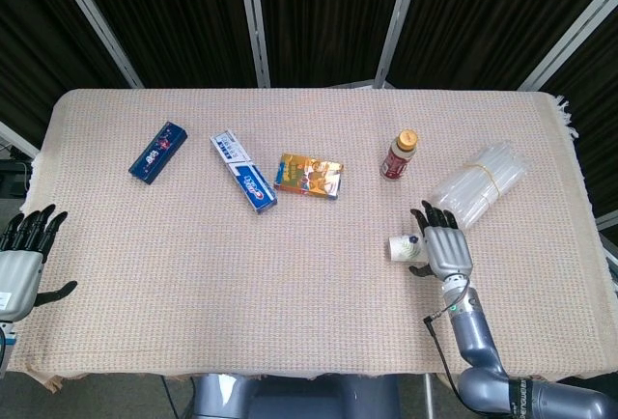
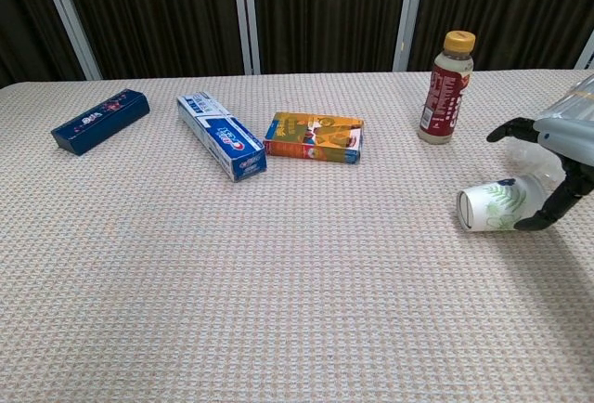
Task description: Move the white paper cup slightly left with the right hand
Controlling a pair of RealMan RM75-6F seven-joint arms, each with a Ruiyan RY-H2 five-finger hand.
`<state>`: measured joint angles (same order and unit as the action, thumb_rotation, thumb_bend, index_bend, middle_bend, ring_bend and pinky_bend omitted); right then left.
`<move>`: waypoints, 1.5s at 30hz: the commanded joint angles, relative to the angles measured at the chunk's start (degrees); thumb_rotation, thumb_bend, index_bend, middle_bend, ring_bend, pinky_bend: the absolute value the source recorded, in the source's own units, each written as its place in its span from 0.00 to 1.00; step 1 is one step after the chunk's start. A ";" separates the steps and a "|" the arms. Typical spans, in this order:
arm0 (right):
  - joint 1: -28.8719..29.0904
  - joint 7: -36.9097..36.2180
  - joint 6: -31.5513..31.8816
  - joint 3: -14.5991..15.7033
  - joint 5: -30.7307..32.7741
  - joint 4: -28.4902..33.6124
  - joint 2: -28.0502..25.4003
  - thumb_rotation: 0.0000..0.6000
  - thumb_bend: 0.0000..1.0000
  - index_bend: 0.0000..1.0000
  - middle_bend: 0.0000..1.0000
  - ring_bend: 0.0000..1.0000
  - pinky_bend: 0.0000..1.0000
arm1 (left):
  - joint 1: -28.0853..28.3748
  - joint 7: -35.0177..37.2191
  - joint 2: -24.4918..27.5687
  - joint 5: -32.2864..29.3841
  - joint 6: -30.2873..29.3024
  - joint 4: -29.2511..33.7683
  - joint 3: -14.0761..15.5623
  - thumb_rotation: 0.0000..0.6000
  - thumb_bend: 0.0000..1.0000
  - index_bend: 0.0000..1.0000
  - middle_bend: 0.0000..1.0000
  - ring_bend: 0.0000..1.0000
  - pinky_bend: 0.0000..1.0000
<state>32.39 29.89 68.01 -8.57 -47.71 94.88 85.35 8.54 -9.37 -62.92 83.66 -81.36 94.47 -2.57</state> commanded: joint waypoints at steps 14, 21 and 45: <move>0.93 9.05 5.78 3.42 -8.55 -10.43 10.00 1.00 0.17 0.34 0.03 0.00 0.00 | 0.10 0.45 0.12 0.19 0.14 -0.19 0.05 1.00 0.00 0.00 0.00 0.00 0.00; 0.97 9.23 5.37 3.46 -9.99 -14.81 12.52 1.00 0.17 0.38 0.06 0.00 0.00 | 0.13 0.64 0.13 0.28 0.16 -0.32 0.08 1.00 0.00 0.00 0.00 0.00 0.00; -1.67 -12.44 2.99 -3.95 -13.45 -7.20 12.04 1.00 0.18 0.49 0.13 0.00 0.00 | 0.14 0.62 0.11 0.30 0.14 -0.34 0.11 1.00 0.00 0.00 0.00 0.00 0.00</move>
<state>31.45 22.28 72.18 -10.10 -61.57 84.38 98.52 8.68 -8.74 -62.82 83.97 -81.22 94.14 -2.46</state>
